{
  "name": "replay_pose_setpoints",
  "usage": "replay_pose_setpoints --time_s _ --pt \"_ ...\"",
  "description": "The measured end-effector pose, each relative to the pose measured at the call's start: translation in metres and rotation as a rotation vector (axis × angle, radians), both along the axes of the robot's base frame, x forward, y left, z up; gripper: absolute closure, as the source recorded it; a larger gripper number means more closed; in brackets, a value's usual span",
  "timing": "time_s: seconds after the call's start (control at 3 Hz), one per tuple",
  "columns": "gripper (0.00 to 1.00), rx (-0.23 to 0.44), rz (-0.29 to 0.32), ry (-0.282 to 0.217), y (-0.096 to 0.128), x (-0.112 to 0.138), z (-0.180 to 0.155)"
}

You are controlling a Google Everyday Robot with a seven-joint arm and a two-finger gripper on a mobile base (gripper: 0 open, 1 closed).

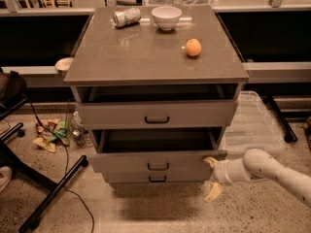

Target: Close middle drawer

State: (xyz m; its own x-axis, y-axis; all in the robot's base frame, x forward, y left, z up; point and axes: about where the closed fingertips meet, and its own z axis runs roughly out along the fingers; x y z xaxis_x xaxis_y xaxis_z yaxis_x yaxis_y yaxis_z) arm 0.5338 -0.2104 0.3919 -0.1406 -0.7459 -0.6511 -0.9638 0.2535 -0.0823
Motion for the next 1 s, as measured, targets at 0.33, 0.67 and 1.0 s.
replay_pose_setpoints --time_s 0.33,0.67,1.0 --pt "0.17 0.006 0.002 -0.001 0.000 0.010 -0.001" --pt "0.40 0.012 0.011 -0.009 0.002 0.023 0.001" --pt "0.36 0.020 0.011 -0.025 0.002 0.035 0.008"
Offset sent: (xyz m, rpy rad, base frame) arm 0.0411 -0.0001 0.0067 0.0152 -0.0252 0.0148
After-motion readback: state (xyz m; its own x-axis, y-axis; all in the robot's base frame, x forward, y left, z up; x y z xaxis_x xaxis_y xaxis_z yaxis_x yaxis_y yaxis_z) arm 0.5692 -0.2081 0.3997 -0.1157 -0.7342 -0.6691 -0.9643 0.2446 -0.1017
